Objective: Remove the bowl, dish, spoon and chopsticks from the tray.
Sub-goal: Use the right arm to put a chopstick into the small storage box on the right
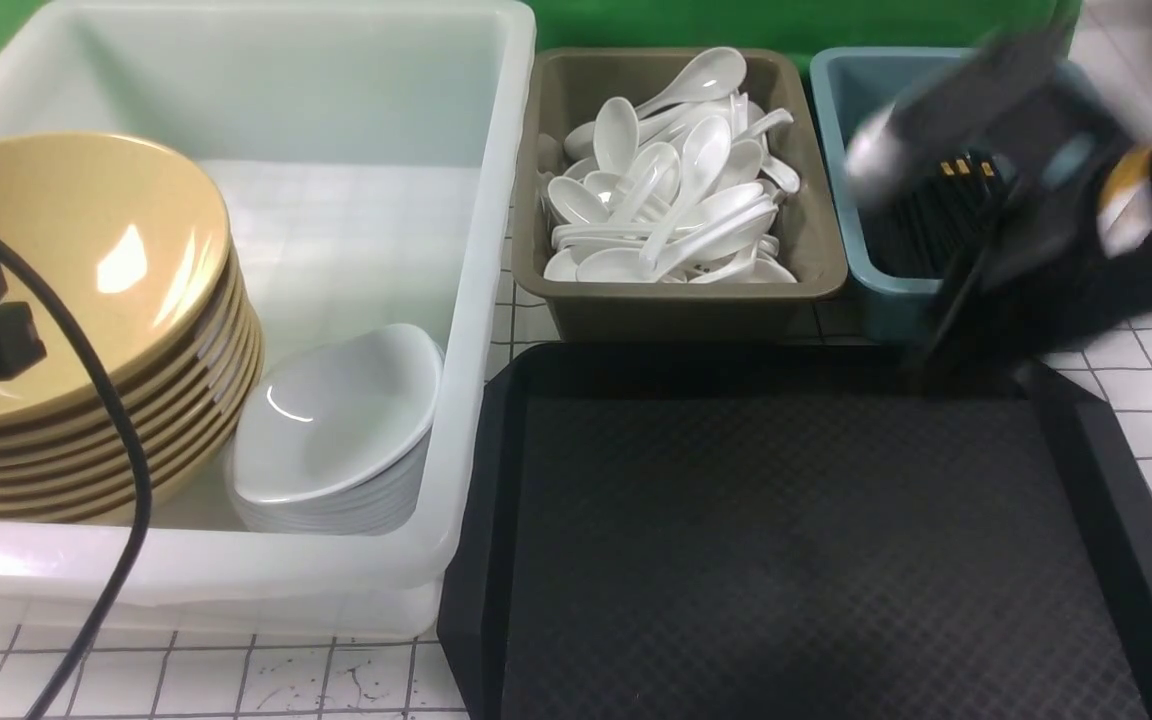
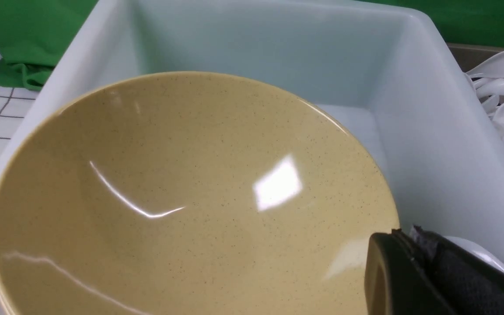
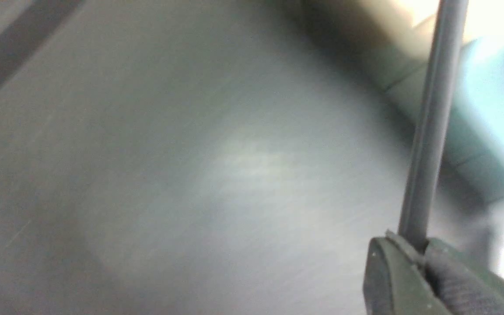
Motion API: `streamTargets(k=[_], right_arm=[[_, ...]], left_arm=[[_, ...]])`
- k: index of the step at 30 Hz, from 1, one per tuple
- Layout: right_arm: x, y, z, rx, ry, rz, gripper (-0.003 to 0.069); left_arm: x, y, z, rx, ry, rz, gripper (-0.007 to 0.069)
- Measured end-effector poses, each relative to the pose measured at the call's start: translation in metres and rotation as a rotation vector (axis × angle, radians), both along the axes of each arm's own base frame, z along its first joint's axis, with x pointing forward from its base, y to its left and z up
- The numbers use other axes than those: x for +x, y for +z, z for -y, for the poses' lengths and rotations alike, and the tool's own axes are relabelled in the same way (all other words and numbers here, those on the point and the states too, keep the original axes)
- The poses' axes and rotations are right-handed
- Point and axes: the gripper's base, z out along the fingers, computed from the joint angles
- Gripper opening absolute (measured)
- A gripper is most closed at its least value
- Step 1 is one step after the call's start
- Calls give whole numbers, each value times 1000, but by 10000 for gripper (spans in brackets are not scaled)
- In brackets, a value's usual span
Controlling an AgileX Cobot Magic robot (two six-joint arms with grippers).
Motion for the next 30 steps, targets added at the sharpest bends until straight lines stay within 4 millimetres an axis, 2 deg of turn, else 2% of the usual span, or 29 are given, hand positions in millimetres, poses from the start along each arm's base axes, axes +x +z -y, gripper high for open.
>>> streamTargets(k=[2,5,6,7,12,13,15,17,20,23,25,26,28,30], right_arm=[[20,12,18,17,-72,76,85],[57,7,42,40,-174,111,85],[69,-1,49,50,-202,102,85],[96,-19,59,85,-249,90,85],[157,-79,76,148,-336,12,85],[175,-101,79,158,-357,-23,85],[190,-114,82,178,-390,-45,85],[209,-135,84,198,-447,-109,89],[217,-144,85,184,-474,-175,125],[218,-137,86,171,-488,-215,202],[214,-117,87,177,-487,-193,299],[212,-109,87,181,-485,-180,320],[201,-72,88,198,-472,-109,363],[184,-33,89,210,-447,-28,366]], left_arm=[[0,0,0,-1,0,0,-12],[0,0,0,-2,0,0,-12],[0,0,0,-2,0,0,-12],[0,0,0,-6,0,0,-12],[0,0,1,-19,0,0,-12],[0,0,1,-20,0,0,-12],[0,1,1,-16,-1,5,-12],[0,3,0,3,-5,33,-12],[-7,6,0,37,-10,101,-12],[-20,1,-1,78,-13,177,-12],[-31,-6,-2,105,-9,242,-12],[-34,-8,-2,112,-8,260,-12],[-44,-15,-3,131,0,328,-12],[-49,-20,-4,144,7,375,-12]])
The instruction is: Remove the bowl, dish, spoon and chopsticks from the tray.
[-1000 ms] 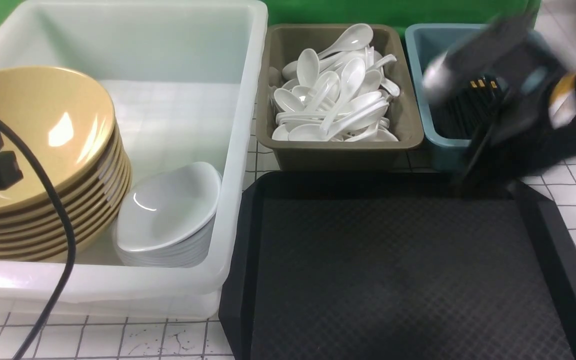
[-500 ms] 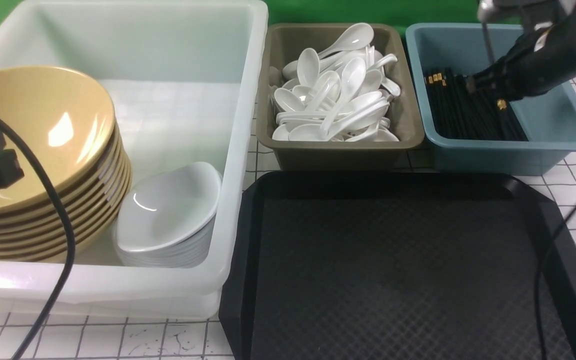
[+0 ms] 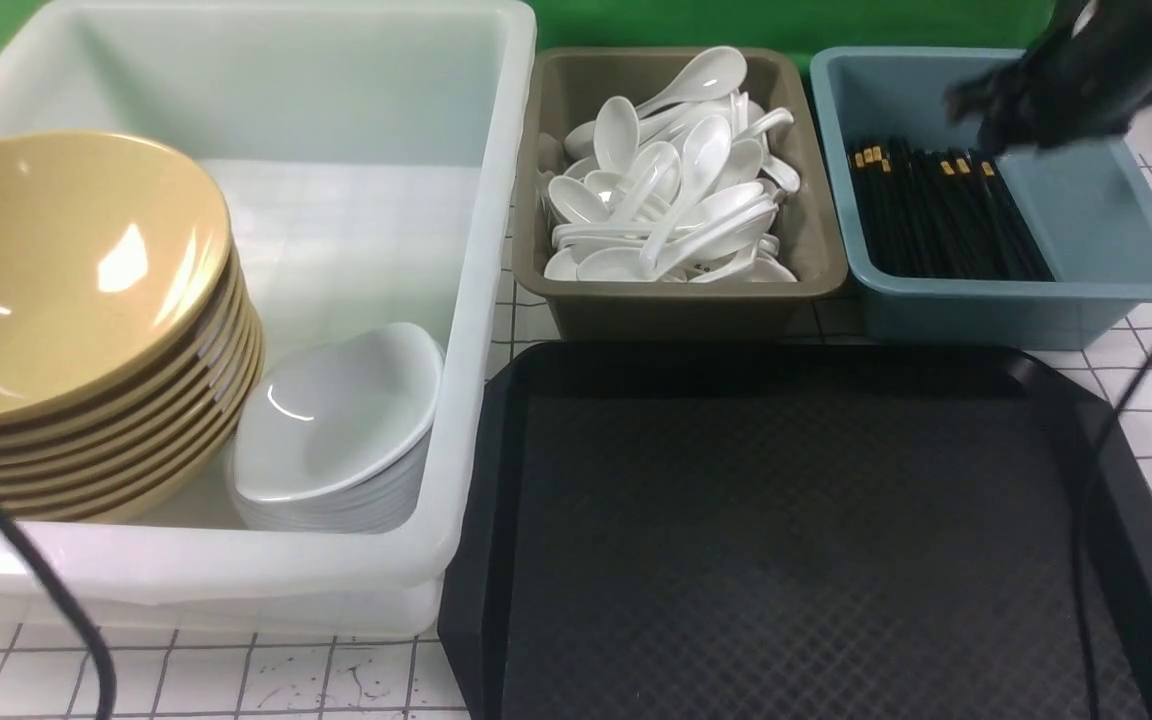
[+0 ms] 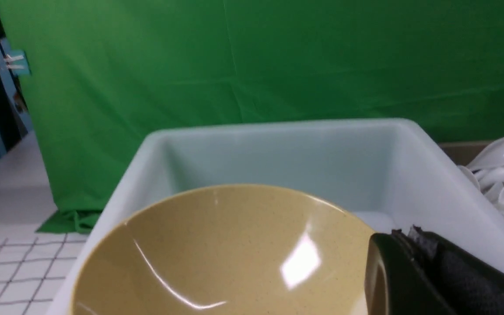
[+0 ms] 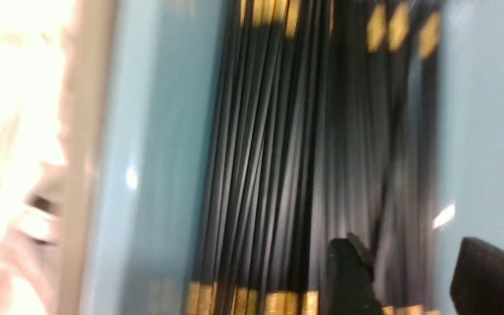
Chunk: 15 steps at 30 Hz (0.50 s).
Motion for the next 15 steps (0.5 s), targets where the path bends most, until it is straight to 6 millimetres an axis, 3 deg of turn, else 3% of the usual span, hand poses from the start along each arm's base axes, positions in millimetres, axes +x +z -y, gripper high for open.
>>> streamTargets(k=[3,4,6,7,10,11,13,14,15], right_arm=[[-45,58,-3,-18,45,131,304],[-69,78,-4,-29,70,188,249],[-121,102,-5,-29,100,285,153],[-134,109,-4,-25,102,319,126],[-183,99,-1,7,110,355,46],[-213,89,1,30,116,376,36],[-245,65,2,66,129,381,35],[-259,53,2,78,139,386,35],[-258,48,2,79,141,376,35]], left_arm=[[-9,-6,-1,1,10,84,-12],[-12,-7,-1,0,12,105,-12],[-15,-12,-1,0,14,118,-12],[-15,-15,-1,0,14,113,-12],[-15,-24,-1,0,14,89,-12],[-14,-29,-1,0,14,74,-12],[-14,-36,-1,0,14,52,-12],[-13,-40,-1,0,14,40,-12],[-13,-41,-1,1,14,38,-12]])
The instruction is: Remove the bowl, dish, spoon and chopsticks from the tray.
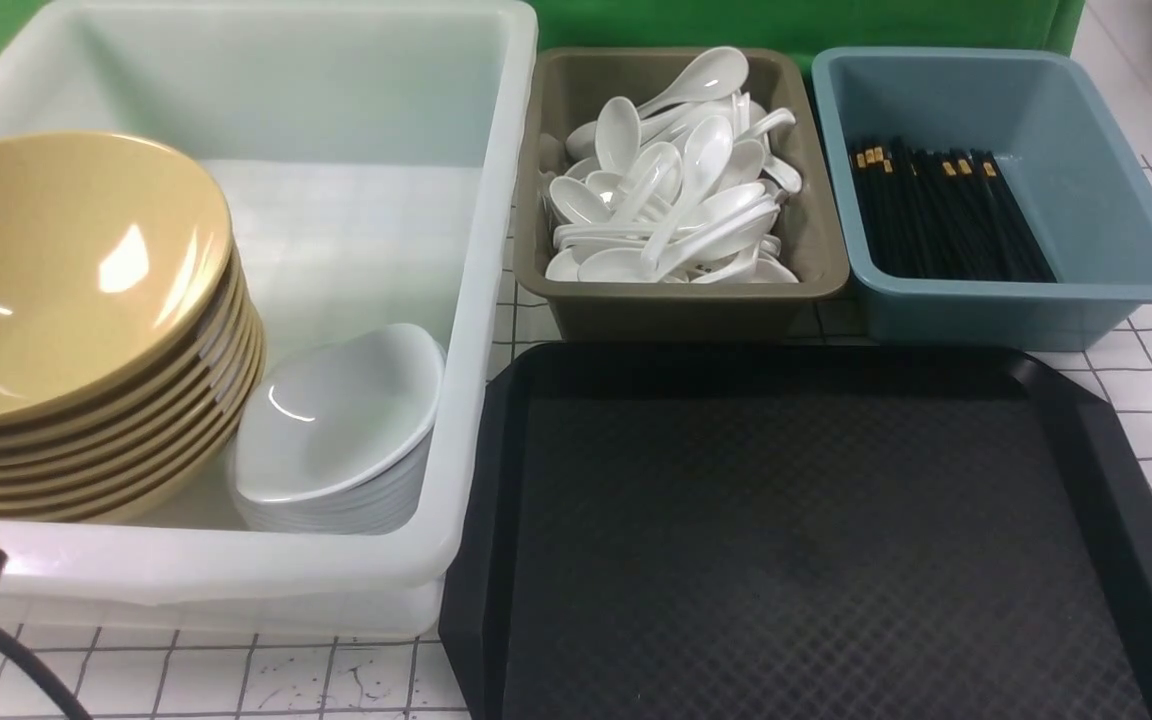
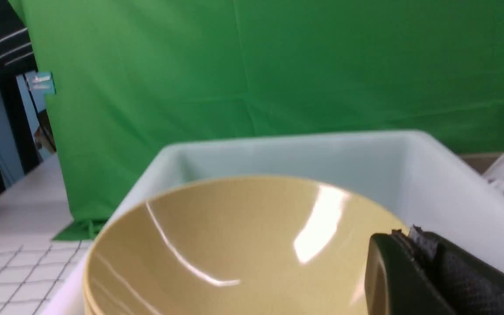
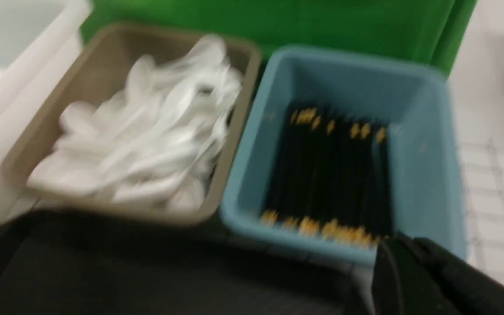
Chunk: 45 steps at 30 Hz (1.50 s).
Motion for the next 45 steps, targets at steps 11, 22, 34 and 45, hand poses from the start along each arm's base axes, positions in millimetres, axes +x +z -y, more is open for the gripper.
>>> streamTargets(k=[11,22,34,45], right_arm=[[-85,-67,5,143,14,190,35],[-129,-96,12,147,9,366,36],[-127,-180,24,38,-160,384,36],[-128,-192,24,-8,-144,280,39]], left_arm=[[-1,-44,0,1,0,-128,-12],[-6,-79,0,3,4,-197,-12],[-7,-82,0,0,0,-225,-12],[-7,-81,0,-2,-2,-236,-12]])
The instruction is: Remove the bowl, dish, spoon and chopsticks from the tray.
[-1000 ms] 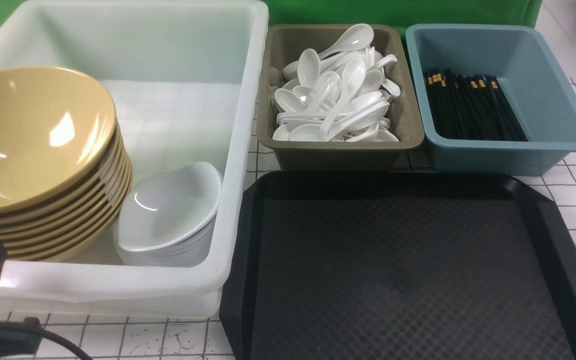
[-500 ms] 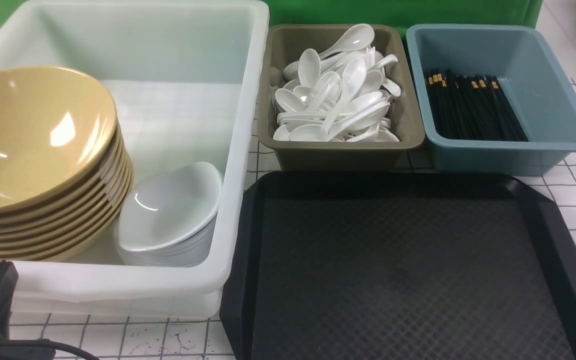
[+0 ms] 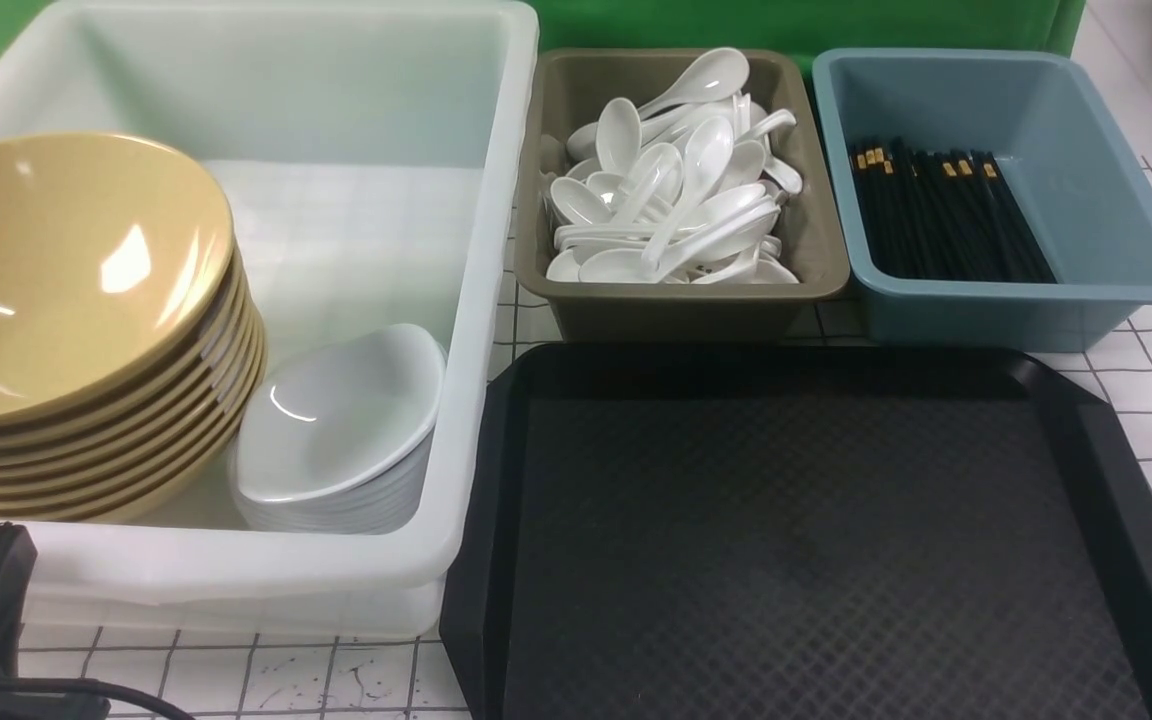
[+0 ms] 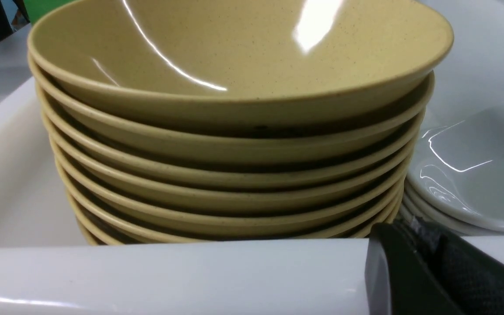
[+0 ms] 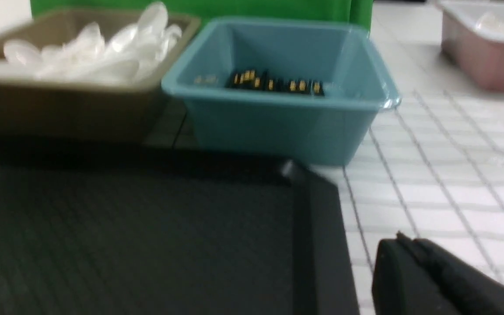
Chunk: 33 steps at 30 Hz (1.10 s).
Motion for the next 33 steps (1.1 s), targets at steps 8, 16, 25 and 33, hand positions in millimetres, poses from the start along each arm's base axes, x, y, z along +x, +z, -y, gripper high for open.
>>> streamTargets(k=[8,16,25,33], right_arm=[[-1,-5,-1,-2,7,-63,44],[-1,-5,-1,-1,7,-63,47],[-1,-5,-1,-2,7,-64,48],[-1,-5,-1,-2,7,-64,52]], left_arm=[[0,0,0,0,0,-2,-12],[0,0,0,0,0,-3,-12],[-3,0,0,-1,-1,3,-12],[-26,-8,2,0,-28,37,-12]])
